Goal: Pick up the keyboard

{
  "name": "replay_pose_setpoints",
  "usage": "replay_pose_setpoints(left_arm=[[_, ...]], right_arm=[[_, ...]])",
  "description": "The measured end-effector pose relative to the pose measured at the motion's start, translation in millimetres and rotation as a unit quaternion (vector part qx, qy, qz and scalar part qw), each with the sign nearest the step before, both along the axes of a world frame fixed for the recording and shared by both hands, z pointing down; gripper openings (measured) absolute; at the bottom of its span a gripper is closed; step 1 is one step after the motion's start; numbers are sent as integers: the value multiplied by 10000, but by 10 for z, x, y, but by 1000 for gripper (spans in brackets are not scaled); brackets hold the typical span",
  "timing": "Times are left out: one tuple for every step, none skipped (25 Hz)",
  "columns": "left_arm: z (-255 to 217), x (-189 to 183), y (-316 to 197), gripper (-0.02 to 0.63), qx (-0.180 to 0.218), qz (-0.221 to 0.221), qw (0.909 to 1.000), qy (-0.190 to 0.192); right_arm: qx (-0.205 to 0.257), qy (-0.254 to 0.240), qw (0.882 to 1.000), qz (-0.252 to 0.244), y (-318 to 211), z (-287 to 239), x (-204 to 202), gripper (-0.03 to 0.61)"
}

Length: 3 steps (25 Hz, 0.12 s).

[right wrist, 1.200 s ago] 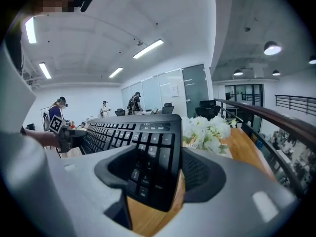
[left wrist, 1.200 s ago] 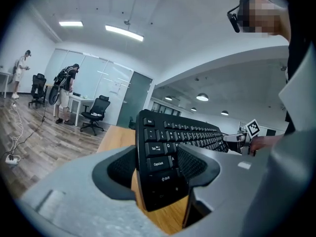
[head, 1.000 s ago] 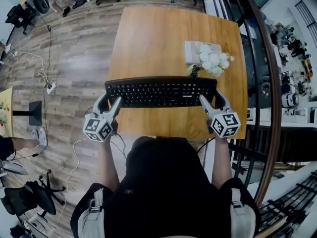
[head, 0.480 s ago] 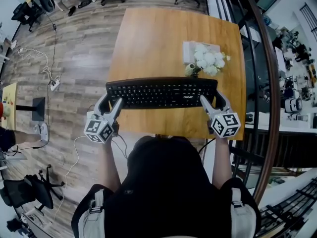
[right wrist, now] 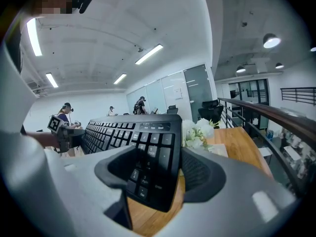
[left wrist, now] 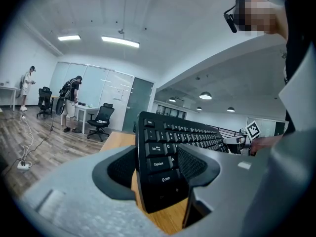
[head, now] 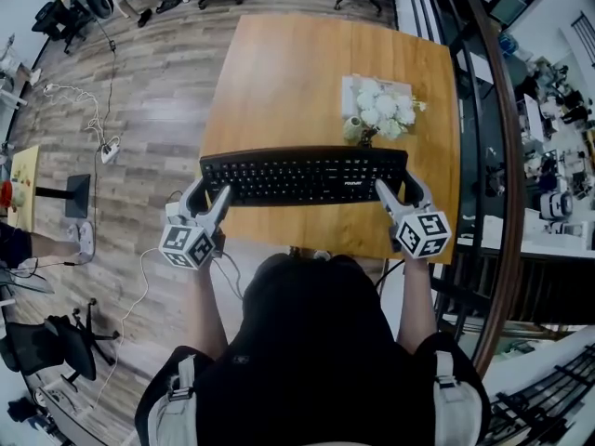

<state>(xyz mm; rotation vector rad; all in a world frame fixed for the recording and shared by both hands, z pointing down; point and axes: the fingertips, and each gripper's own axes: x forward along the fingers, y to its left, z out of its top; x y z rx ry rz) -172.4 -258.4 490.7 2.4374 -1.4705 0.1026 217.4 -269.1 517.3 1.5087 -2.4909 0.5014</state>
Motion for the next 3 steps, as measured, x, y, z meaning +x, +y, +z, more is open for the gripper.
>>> replay_pose_setpoints(left_arm=[[-9, 20, 22, 265, 0, -13, 10000, -3], [-18, 42, 45, 265, 0, -26, 10000, -6], [-27, 65, 68, 265, 1, -39, 10000, -8]], right_arm=[[4, -9, 10000, -10, 12, -8, 20, 287], [7, -18, 10000, -19, 25, -15, 42, 287], [10, -26, 10000, -29, 38, -21, 65, 286]])
